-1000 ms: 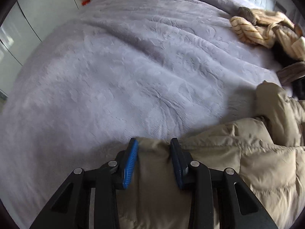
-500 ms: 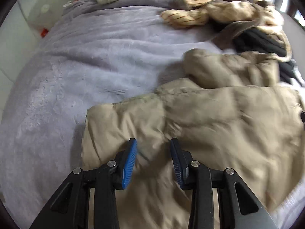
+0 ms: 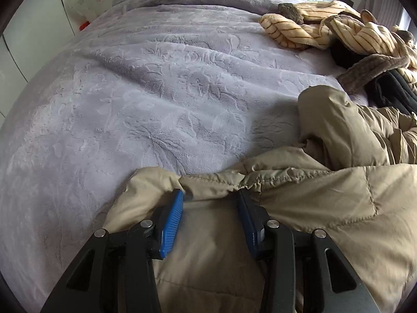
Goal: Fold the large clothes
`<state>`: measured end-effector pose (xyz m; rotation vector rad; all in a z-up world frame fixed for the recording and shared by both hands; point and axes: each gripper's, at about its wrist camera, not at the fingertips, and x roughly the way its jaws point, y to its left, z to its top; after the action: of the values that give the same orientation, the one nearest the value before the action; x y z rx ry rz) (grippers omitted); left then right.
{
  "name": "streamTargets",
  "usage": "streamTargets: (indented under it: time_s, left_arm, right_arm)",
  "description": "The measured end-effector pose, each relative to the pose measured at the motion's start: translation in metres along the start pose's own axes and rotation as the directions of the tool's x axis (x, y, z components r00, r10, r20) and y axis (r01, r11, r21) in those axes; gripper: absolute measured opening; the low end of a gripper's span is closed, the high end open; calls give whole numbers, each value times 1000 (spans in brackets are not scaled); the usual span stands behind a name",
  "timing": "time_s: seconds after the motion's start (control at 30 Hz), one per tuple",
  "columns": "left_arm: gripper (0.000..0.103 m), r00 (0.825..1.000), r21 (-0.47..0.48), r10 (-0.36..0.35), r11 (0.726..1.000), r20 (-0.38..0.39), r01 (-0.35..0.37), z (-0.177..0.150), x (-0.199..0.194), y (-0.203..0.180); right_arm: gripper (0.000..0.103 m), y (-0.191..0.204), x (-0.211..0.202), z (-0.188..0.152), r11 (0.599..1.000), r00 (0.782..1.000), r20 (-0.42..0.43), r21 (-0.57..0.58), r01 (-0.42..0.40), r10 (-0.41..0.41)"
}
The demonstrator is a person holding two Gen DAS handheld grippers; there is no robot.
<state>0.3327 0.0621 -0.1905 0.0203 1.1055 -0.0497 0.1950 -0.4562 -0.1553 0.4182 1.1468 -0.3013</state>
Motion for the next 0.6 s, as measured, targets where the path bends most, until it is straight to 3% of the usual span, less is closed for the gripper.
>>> streamTargets:
  time_s: [0.2, 0.33, 0.43, 0.6]
  left_arm:
    - [46, 999, -106, 7, 994, -40, -12, 11, -23, 26]
    - [46, 998, -75, 46, 996, -41, -49, 5, -59, 37]
    - [46, 996, -25, 58, 998, -62, -59, -12, -82, 35]
    - [47, 992, -23, 16, 1000, -127, -19, -56, -108, 30]
  right_arm:
    - [18, -5, -33, 8, 1000, 1000, -5, 15, 1, -1]
    - [23, -7, -73, -2, 1000, 1000, 24, 16, -4, 3]
    - [37, -7, -101, -21, 999, 999, 29, 22, -44, 44]
    - [46, -7, -133, -76, 990, 992, 6, 65, -127, 126]
